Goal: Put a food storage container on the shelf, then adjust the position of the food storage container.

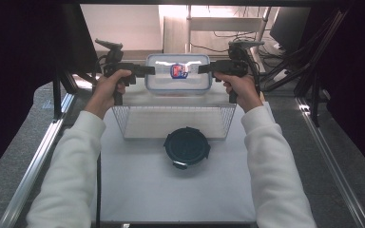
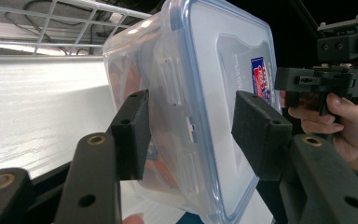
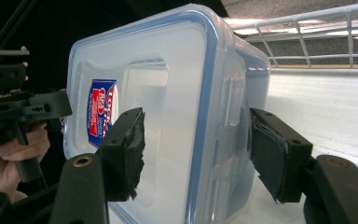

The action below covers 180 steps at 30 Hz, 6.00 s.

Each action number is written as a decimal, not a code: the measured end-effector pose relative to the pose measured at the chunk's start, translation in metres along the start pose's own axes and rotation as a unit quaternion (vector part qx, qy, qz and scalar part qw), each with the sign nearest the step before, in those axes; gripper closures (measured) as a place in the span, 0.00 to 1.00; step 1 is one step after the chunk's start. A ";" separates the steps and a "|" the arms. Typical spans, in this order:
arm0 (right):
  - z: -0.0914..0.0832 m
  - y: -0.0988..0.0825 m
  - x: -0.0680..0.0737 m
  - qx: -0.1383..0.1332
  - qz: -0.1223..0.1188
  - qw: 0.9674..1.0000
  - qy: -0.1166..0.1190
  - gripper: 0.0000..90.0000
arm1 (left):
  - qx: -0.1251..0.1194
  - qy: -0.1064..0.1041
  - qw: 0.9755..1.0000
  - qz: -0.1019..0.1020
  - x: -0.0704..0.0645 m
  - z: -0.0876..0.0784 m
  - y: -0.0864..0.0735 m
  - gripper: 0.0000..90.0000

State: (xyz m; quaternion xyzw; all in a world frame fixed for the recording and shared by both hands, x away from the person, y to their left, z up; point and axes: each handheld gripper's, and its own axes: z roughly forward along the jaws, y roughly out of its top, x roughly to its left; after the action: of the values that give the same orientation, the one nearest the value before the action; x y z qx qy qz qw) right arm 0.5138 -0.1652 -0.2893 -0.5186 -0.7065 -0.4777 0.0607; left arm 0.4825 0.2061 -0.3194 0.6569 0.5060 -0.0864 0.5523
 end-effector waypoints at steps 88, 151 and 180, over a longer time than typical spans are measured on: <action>-0.080 -0.246 -0.041 -0.018 -0.205 0.977 -0.064 0.30 | 0.037 0.127 0.972 0.194 -0.033 -0.015 -0.242 0.31; 0.076 -0.171 -0.056 0.115 -0.364 0.911 -0.155 0.99 | 0.076 0.125 0.977 0.158 -0.008 -0.004 -0.247 0.30; 0.089 -0.197 -0.023 0.125 -0.389 0.905 -0.116 0.99 | 0.055 0.131 0.981 0.134 0.005 -0.015 -0.240 0.30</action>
State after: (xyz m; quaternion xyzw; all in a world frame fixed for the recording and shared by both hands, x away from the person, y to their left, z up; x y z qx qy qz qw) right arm 0.4051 -0.1159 -0.4706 -0.2422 -0.9083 -0.3072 -0.1484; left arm 0.2954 0.1920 -0.4705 0.7542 0.4754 0.0473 0.4506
